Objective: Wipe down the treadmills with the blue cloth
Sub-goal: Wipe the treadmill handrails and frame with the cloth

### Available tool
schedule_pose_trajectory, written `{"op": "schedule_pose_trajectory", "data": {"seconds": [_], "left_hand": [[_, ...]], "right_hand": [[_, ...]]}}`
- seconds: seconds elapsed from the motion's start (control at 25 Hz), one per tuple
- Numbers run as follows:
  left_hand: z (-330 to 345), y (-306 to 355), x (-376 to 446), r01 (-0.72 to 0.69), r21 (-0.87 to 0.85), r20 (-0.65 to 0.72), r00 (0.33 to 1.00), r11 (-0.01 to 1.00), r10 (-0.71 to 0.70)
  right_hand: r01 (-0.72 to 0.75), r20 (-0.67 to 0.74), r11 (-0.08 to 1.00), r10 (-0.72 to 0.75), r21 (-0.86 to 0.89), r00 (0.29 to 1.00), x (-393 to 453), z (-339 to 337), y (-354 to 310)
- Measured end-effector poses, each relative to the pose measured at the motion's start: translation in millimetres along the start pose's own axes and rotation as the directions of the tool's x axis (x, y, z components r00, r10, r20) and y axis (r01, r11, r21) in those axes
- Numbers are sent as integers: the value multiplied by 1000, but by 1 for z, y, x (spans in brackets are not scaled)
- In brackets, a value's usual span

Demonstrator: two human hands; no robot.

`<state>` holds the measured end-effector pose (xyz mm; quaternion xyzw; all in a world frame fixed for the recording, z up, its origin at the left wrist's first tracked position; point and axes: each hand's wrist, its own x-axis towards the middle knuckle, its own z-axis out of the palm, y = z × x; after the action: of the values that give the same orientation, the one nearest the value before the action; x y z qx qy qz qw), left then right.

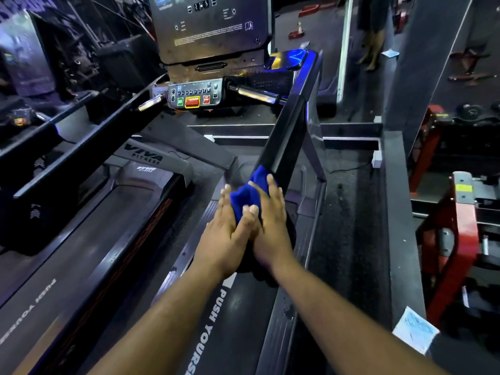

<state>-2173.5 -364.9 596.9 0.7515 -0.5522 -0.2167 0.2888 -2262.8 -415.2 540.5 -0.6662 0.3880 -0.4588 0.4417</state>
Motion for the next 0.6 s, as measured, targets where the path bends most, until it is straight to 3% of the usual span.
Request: {"op": "schedule_pose_trajectory", "data": {"seconds": [0.24,0.36,0.48,0.6], "left_hand": [[-3,10,17,84,226,74,992,971,-103],[-2,22,41,81,164,54,994,983,-91],[4,25,63,63,88,41,997,994,-67],[8,23,78,72,43,45,996,996,-74]], "right_hand": [[-110,-37,976,105,-190,994,146,-33,18],[-42,-79,995,35,-86,996,105,-26,17],[-36,-11,995,37,93,999,40,-13,19],[-9,-40,999,11,41,999,93,-22,32]]}}
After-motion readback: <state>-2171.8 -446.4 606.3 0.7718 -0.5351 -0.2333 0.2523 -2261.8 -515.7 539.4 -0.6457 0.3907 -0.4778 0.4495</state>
